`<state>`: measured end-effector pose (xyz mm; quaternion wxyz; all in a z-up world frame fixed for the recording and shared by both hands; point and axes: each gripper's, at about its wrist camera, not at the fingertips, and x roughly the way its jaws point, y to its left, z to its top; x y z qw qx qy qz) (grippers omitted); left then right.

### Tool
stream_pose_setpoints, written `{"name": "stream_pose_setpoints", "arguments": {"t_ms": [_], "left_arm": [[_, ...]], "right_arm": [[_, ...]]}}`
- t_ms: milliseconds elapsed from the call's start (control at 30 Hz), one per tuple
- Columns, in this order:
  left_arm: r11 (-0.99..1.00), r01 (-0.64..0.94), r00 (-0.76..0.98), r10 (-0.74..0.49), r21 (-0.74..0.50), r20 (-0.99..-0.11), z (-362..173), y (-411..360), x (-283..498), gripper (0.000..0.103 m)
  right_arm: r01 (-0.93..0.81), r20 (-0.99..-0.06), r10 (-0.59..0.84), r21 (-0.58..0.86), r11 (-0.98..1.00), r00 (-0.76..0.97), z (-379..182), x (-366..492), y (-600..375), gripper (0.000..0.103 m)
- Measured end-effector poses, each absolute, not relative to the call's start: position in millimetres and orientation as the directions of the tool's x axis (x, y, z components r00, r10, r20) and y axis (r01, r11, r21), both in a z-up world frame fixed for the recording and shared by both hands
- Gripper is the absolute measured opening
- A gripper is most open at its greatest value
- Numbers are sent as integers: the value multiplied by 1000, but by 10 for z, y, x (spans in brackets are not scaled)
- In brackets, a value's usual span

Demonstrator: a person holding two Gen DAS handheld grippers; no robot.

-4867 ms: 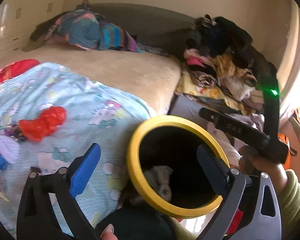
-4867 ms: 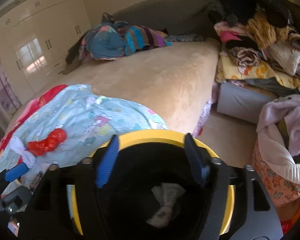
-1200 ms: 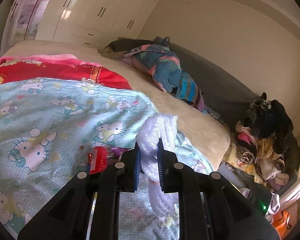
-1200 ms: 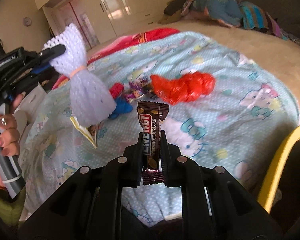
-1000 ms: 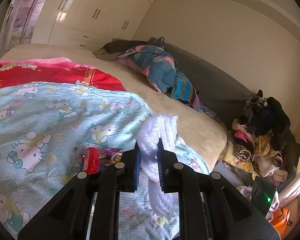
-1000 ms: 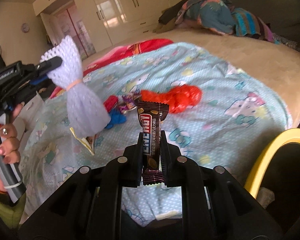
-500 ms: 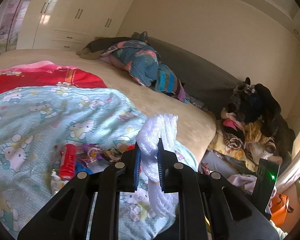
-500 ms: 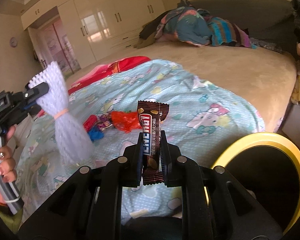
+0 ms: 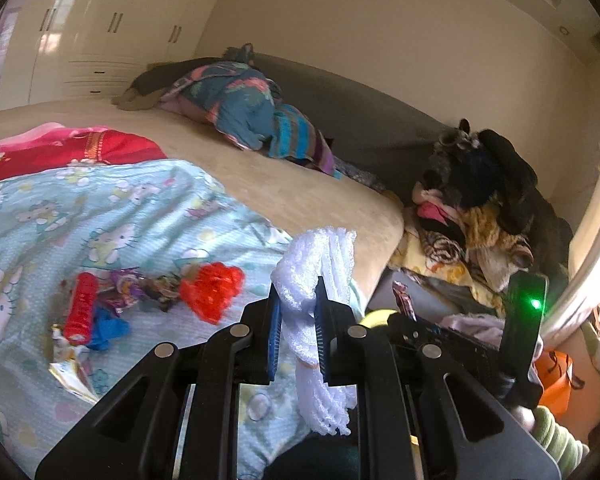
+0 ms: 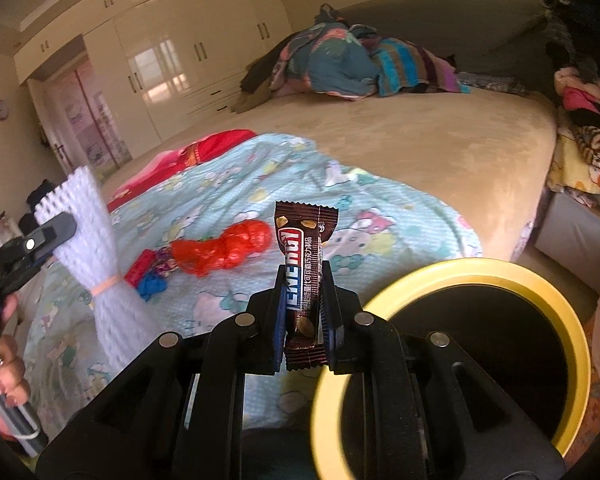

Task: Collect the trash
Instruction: 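Carry both items over the yellow bin and open both tools to drop them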

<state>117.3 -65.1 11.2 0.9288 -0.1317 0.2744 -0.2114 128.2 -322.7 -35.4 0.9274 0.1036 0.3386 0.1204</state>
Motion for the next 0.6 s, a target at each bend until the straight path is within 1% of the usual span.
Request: {"name": "stream_pose_setpoints", "arguments": {"t_ms": [333, 600], "left_arm": [[848, 401, 702, -527, -346, -479, -10, -1155, 1165, 14], [827, 462, 654, -562, -320, -506, -132, -1622, 1131, 14]], "right_arm": [[-29, -622, 194, 265, 964, 759, -427, 1283, -3709, 11], [61, -647, 144, 284, 957, 749, -545, 1235, -4102, 11]]}}
